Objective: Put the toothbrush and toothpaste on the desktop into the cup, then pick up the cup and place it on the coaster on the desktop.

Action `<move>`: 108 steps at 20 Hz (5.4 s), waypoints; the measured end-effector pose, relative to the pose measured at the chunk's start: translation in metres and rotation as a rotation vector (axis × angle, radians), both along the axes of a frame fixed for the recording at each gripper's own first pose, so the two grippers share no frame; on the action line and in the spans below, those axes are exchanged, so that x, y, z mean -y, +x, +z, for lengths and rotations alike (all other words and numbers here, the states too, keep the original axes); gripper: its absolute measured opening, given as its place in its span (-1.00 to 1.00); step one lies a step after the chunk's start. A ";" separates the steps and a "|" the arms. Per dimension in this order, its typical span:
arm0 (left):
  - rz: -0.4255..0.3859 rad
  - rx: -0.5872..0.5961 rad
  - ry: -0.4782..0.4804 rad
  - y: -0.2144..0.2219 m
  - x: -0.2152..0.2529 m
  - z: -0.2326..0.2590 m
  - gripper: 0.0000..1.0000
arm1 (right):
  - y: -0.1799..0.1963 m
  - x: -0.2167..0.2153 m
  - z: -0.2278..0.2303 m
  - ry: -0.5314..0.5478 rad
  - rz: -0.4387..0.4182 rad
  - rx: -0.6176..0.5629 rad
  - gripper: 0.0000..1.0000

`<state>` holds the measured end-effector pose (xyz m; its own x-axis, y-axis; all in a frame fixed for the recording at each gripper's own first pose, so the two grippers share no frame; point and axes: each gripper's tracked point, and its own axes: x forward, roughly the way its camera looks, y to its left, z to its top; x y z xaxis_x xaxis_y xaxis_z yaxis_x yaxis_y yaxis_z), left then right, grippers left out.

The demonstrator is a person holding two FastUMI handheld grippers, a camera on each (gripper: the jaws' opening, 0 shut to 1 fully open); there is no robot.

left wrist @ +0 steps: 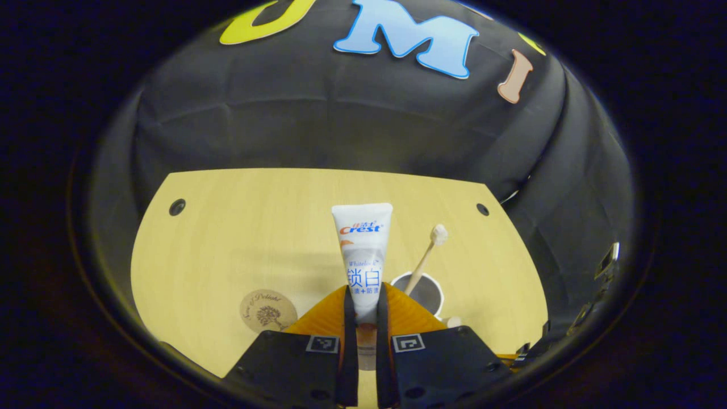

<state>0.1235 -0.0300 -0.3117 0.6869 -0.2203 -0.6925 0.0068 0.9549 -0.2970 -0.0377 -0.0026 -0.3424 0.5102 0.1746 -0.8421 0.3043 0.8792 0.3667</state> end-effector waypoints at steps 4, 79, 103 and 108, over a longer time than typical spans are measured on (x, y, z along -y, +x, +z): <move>0.029 0.016 -0.051 0.027 0.022 0.005 -0.60 | 0.002 0.018 0.001 0.002 -0.018 0.004 -0.88; 0.516 -0.079 0.112 -0.176 -0.183 -0.050 0.87 | 0.111 -0.049 -0.059 -0.347 0.611 -0.027 -0.53; 0.595 -0.088 0.106 -0.238 -0.192 -0.042 0.87 | 0.115 -0.082 0.035 -0.294 0.632 0.087 -0.65; 0.640 -0.106 0.114 -0.306 -0.203 -0.018 0.87 | 0.109 -0.130 0.033 -0.288 0.697 0.106 -0.65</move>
